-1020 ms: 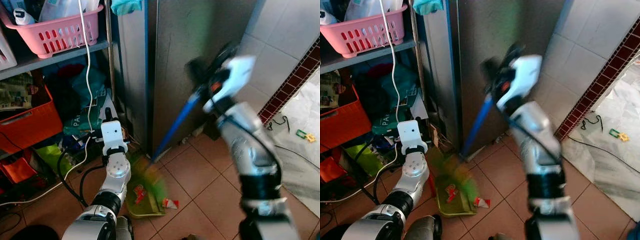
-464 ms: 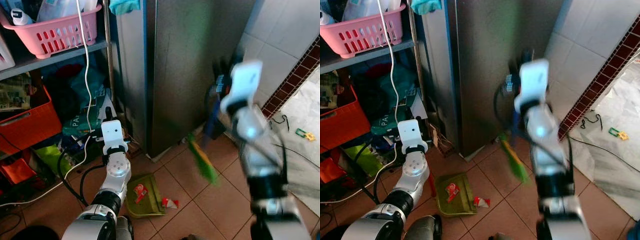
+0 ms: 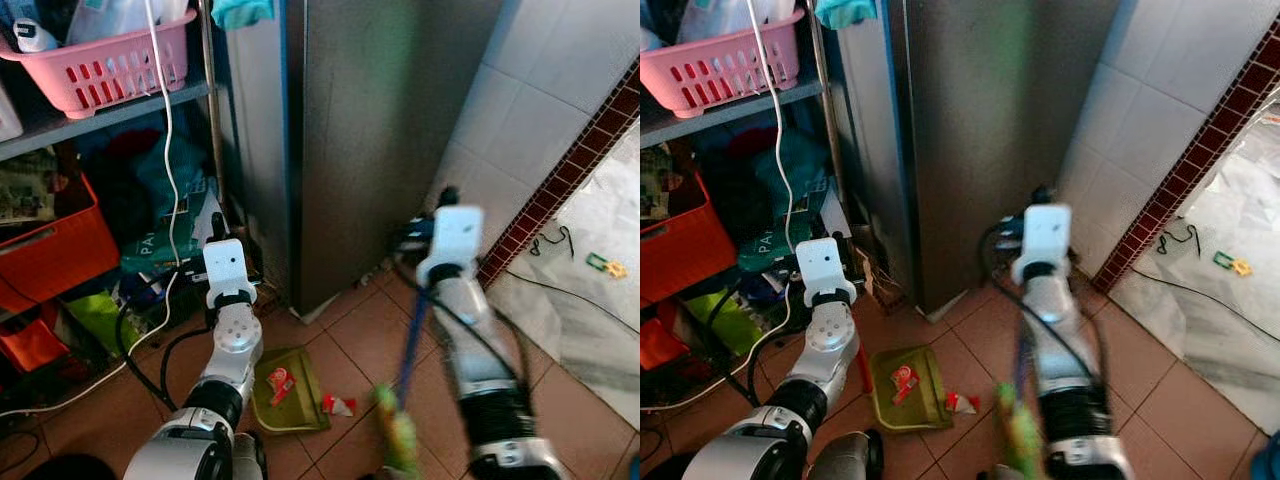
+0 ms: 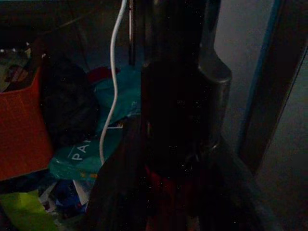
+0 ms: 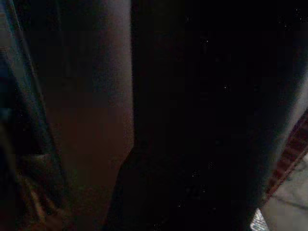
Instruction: Sweep floor
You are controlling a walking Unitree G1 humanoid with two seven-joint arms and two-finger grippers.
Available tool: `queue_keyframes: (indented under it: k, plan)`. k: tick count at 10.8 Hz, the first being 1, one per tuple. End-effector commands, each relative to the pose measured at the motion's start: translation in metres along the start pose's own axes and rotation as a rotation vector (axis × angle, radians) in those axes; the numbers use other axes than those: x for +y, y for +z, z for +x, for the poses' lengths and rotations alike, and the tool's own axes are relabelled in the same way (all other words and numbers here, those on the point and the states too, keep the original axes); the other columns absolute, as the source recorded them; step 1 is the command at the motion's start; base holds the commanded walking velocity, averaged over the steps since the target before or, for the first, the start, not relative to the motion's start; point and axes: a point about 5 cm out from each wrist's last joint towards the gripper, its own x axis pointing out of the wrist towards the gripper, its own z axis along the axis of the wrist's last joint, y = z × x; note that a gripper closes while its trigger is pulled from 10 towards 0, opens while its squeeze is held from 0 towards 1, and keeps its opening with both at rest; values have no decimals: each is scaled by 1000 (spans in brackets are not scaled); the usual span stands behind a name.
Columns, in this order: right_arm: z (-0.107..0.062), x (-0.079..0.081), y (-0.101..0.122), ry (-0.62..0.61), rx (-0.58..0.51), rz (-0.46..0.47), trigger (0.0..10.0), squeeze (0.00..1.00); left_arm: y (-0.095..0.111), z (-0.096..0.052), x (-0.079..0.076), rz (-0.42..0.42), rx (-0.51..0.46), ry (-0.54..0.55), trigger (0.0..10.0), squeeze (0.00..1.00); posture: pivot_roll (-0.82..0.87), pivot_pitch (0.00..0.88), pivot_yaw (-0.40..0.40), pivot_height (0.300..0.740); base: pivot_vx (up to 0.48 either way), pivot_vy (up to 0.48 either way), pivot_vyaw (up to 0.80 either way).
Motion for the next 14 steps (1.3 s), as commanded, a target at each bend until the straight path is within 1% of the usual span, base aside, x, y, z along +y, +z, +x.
queue_keyframes:
  k: [1,2,4,5,6,7,8,9,10,11,13,14]
  plan:
    - [4,9,5,16,-17,109,10000,0,4,2,-8,-7,-5,-36,10000,0,-71,30,-20,740,0,0,0]
    - [5,18,11,57,-33,178,10000,0,5,2,-13,-19,1,-82,10000,0,-72,33,-13,740,0,0,0]
    - [9,32,32,108,-78,353,10000,0,5,4,-12,-27,17,-101,10000,0,-76,44,22,740,0,0,0]
    - [9,38,39,137,-90,391,10000,0,5,5,-11,-24,16,-107,10000,0,-75,45,33,740,0,0,0]
    - [9,41,43,158,-101,408,10000,0,5,6,-11,-21,15,-116,10000,0,-76,43,42,740,0,0,0]
    - [10,45,63,237,-181,364,10000,0,6,7,-12,-9,15,-141,10000,0,-75,38,46,740,0,0,0]
    - [11,44,74,277,-236,298,10000,0,8,8,-14,-34,17,-179,10000,0,-71,36,46,740,0,0,0]
    - [13,39,90,302,-304,236,10000,0,8,10,-11,-40,18,-175,10000,0,-61,26,42,740,0,0,0]
    - [16,31,107,301,-385,195,10000,0,7,11,-8,-43,26,-166,10000,0,-58,19,41,740,0,0,0]
    - [17,27,119,302,-435,172,10000,0,7,12,-7,-42,29,-167,10000,0,-56,12,39,740,0,0,0]
    - [20,22,135,301,-496,129,10000,0,6,13,-6,-34,45,-165,10000,0,-57,1,36,740,0,0,0]
    - [21,20,136,297,-506,102,10000,0,7,14,-7,-50,43,-180,10000,0,-57,0,37,740,0,0,0]
